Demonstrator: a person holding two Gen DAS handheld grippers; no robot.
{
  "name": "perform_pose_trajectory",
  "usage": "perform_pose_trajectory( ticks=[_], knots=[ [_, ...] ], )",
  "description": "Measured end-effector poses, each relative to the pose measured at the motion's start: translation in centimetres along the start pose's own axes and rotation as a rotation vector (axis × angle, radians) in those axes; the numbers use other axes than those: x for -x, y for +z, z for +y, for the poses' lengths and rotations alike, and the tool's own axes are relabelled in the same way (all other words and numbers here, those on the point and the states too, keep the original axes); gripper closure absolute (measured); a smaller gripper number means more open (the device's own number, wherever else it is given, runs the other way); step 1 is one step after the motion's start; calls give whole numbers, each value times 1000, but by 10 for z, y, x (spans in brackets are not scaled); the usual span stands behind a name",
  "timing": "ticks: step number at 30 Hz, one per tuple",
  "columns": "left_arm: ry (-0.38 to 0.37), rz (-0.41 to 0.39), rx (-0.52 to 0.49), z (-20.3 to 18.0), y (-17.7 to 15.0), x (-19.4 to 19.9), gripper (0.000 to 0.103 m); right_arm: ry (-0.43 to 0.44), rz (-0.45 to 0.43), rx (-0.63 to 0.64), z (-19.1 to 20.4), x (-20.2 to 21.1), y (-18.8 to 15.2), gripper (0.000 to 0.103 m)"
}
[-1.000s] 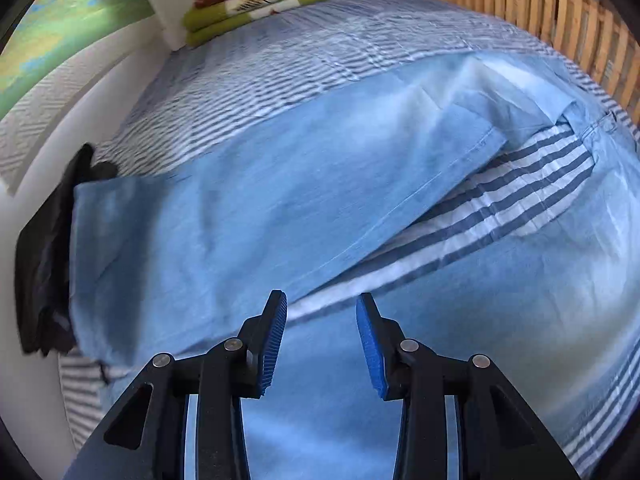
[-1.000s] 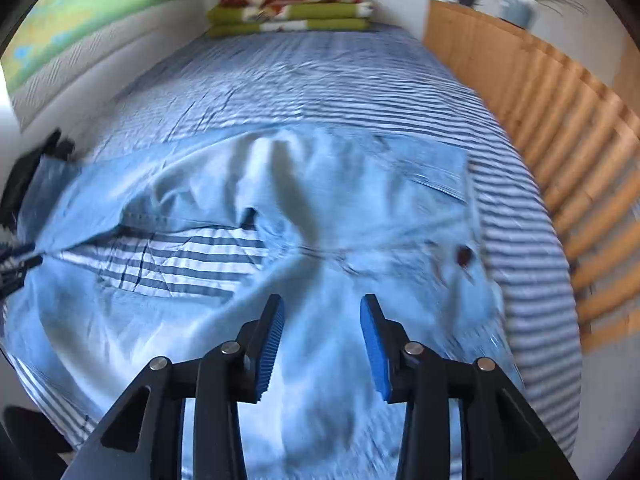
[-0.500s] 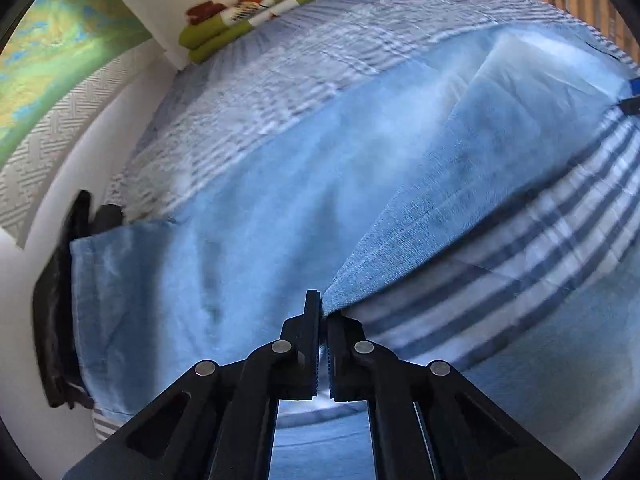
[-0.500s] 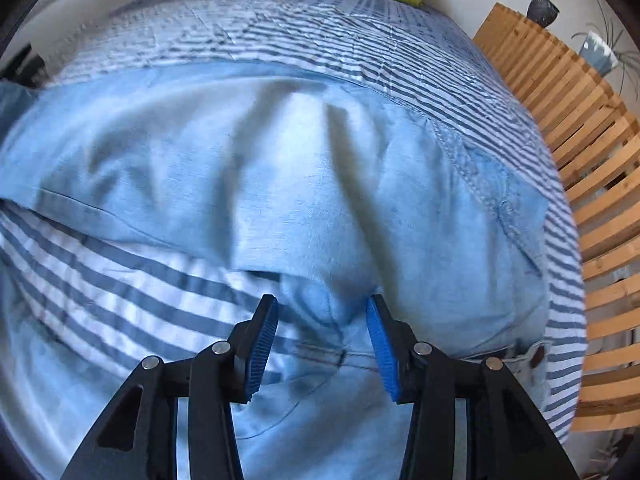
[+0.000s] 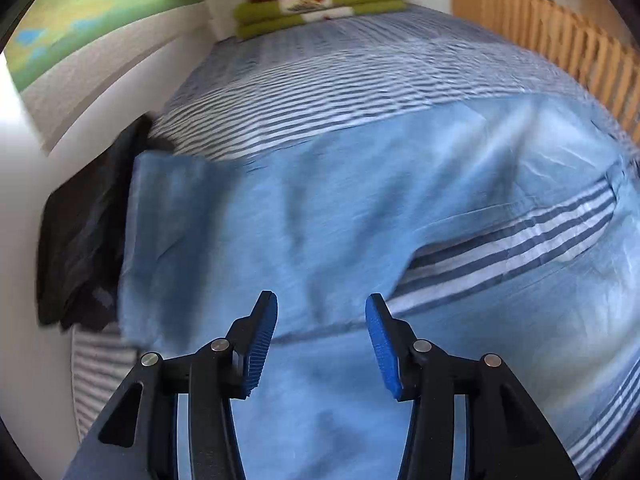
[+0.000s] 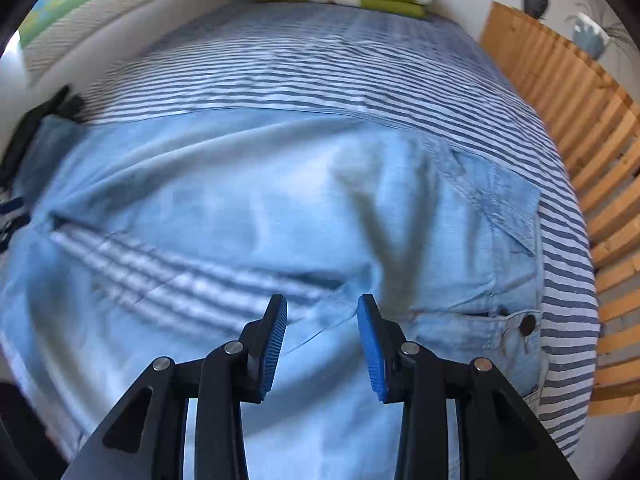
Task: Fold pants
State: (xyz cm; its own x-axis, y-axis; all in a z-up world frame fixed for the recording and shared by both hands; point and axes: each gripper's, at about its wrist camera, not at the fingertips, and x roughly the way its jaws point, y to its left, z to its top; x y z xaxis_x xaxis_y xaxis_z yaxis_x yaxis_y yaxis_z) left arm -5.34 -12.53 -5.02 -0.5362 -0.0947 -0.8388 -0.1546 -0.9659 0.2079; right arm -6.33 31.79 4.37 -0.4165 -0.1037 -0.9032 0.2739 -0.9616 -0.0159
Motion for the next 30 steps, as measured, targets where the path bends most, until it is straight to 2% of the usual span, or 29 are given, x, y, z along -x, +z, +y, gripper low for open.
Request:
perform_pose_trajectory(
  ticks=[2, 5, 7, 9, 11, 14, 17, 20, 23, 24, 26, 28, 29, 30],
  knots=[
    [39, 9, 79, 38, -21, 9, 52, 45, -1, 15, 9, 8, -6, 69],
    [5, 45, 266, 100, -50, 6, 42, 91, 28, 40, 25, 1, -7, 69],
    [-8, 70, 338, 128, -64, -2, 40, 101, 55, 70, 37, -13, -6, 69],
    [3, 93, 365, 145, -73, -10, 39, 133, 92, 90, 47, -27, -5, 69],
    [-32, 124, 399, 159, -78, -26, 34, 157, 124, 108, 55, -41, -3, 69],
    [6, 164, 432, 175, -88, -47, 31, 186, 167, 140, 67, -60, 0, 68],
    [-18, 182, 484, 188, -90, -68, 27, 205, 200, 184, 80, -75, 1, 64],
    [1, 215, 468, 186, -88, -88, 25, 202, 228, 233, 95, -91, 5, 61],
    [31, 174, 449, 179, -86, -90, 25, 217, 249, 253, 103, -103, 9, 60],
    [40, 166, 447, 177, -86, -90, 27, 219, 248, 263, 106, -105, 10, 59],
    [60, 143, 421, 171, -86, -87, 42, 222, 240, 276, 110, -105, 12, 58],
    [54, 133, 411, 166, -86, -83, 66, 229, 237, 277, 112, -105, 10, 58],
    [54, 131, 400, 163, -85, -81, 70, 227, 234, 284, 114, -103, 8, 61],
    [61, 131, 385, 158, -83, -78, 79, 229, 236, 293, 116, -102, 6, 70]
  ],
)
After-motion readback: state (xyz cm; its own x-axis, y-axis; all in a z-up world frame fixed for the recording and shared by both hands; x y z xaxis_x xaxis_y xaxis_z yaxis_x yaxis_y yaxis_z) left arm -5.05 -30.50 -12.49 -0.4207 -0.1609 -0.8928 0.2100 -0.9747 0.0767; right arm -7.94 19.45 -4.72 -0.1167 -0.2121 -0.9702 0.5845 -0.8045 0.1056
